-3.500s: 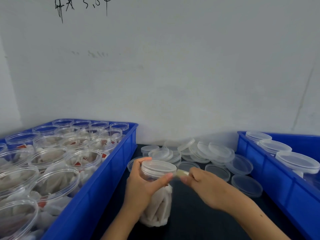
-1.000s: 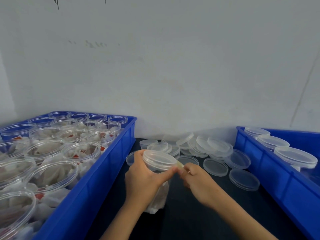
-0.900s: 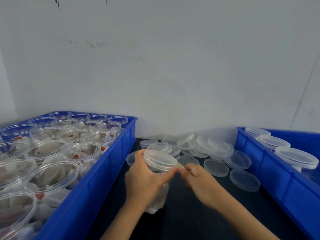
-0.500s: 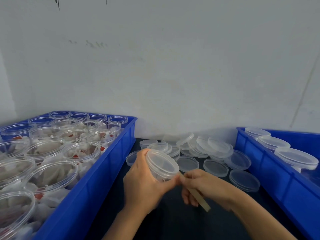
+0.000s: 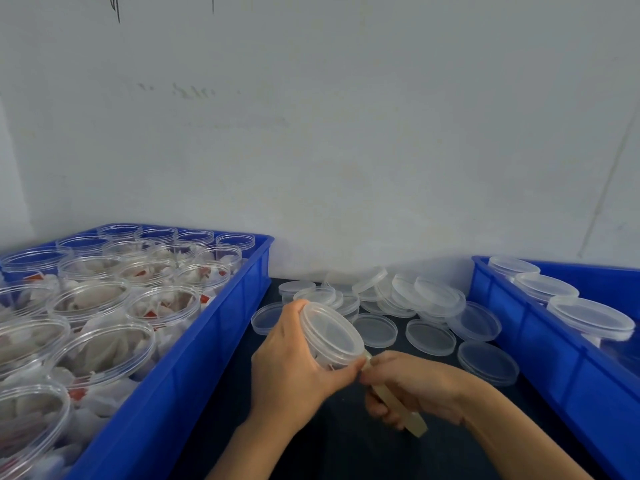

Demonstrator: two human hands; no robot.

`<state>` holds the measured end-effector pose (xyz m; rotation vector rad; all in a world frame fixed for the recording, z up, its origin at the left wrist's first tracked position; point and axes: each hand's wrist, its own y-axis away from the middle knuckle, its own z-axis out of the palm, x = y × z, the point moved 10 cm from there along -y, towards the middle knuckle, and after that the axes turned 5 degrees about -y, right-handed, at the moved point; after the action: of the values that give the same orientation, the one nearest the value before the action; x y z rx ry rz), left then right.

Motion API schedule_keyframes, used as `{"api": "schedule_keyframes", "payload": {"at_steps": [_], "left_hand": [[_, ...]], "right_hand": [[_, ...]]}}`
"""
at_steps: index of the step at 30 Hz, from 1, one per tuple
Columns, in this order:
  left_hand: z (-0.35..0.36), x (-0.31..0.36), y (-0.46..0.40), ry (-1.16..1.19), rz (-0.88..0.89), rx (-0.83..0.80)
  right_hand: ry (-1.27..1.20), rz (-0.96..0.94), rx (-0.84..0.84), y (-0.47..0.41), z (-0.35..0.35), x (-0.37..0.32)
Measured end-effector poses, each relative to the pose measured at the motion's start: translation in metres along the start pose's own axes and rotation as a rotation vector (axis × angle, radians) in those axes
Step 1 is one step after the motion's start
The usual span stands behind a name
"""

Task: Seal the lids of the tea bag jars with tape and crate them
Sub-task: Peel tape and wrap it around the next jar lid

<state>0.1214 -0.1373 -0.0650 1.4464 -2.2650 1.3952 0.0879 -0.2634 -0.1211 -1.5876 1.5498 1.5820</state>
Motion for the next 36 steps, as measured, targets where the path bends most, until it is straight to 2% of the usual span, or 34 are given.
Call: {"api": "schedule_keyframes", "payload": {"at_steps": [5, 9, 15, 23, 25, 28, 32, 36], "left_hand": [[-0.001, 0.002, -0.001, 0.011, 0.021, 0.002], [-0.003, 0.002, 0.0, -0.01, 0.026, 0.033], [-0.001, 0.008, 0.001, -0.157, 0.123, 0.05], [-0.006, 0.025, 0.005, -0.226, 0.243, 0.139], [-0.006, 0.025, 0.005, -0.235, 0.248, 0.126], [-0.006, 0.021, 0.003, -0.224, 0.22, 0.106], [-0.008, 0.015, 0.003, -0.194, 0.179, 0.097], [-0.012, 0.0, -0.002, -0.111, 0.068, 0.068]], "right_hand": [[0.027, -0.008, 0.039, 0.001, -0.003, -0.001], [0.089, 0.01, 0.19, -0.004, -0.013, 0.004], [0.434, -0.062, 0.461, -0.006, -0.029, -0.005], [0.703, 0.072, 0.514, -0.007, -0.032, 0.003], [0.643, 0.057, 0.485, -0.01, -0.032, 0.004], [0.407, 0.021, 0.416, -0.013, -0.029, 0.007], [0.367, -0.044, 0.419, -0.016, -0.033, 0.007], [0.31, -0.19, 0.316, -0.015, -0.027, -0.003]]}}
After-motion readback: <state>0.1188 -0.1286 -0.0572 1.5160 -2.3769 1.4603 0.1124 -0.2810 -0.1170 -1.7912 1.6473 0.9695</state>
